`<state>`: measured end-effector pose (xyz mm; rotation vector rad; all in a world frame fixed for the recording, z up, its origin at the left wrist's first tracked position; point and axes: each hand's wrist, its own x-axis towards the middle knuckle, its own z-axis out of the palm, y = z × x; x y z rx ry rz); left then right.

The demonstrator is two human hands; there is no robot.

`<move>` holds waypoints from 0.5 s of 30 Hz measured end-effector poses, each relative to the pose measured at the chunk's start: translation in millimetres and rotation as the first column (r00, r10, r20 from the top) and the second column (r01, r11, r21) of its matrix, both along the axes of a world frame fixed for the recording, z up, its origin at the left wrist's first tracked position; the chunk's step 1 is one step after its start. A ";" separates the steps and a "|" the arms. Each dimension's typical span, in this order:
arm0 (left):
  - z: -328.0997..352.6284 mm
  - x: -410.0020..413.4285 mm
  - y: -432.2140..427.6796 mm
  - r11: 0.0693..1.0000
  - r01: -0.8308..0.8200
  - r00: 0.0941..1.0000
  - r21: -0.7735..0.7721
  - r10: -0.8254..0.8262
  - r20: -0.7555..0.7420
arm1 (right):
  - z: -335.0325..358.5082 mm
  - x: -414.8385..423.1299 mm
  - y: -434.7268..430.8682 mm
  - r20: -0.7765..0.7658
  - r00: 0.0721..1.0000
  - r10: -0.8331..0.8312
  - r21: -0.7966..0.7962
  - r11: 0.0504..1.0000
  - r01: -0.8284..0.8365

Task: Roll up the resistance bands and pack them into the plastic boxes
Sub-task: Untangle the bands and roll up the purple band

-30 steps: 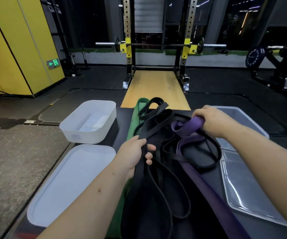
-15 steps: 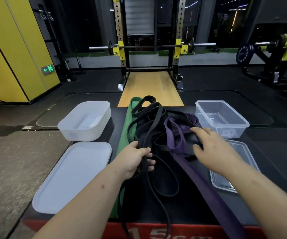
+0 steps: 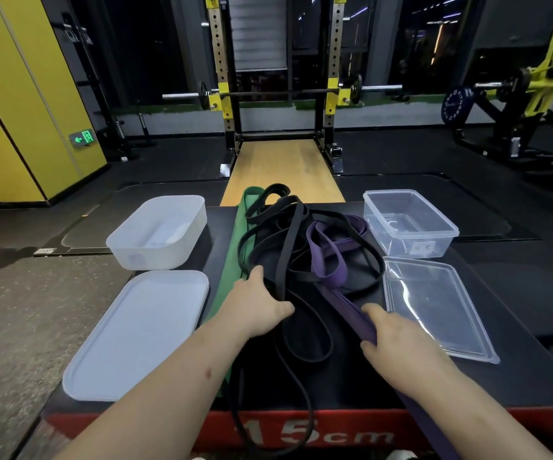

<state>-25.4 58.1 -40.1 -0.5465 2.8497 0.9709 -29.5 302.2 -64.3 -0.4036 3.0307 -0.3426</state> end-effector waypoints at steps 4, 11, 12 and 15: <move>-10.1 12.8 14.7 0.947 0.093 0.992 -0.306 -0.114 -0.050 | 4.8 3.7 -10.5 -0.154 0.988 -0.002 -0.107 0.994 -0.015; -16.7 19.4 0.9 0.984 0.131 0.991 -0.118 -0.134 -0.011 | 8.7 24.2 -42.8 0.158 0.964 0.214 -0.057 0.976 -0.208; -14.8 18.8 -2.5 0.989 0.122 0.991 -0.083 -0.126 -0.040 | 7.2 24.8 -44.8 0.176 0.958 0.224 -0.051 0.975 -0.218; -10.4 19.7 -14.1 0.998 0.065 0.992 -0.004 -0.065 -0.112 | 3.4 22.1 -42.8 0.116 0.970 0.214 -0.149 0.969 -0.196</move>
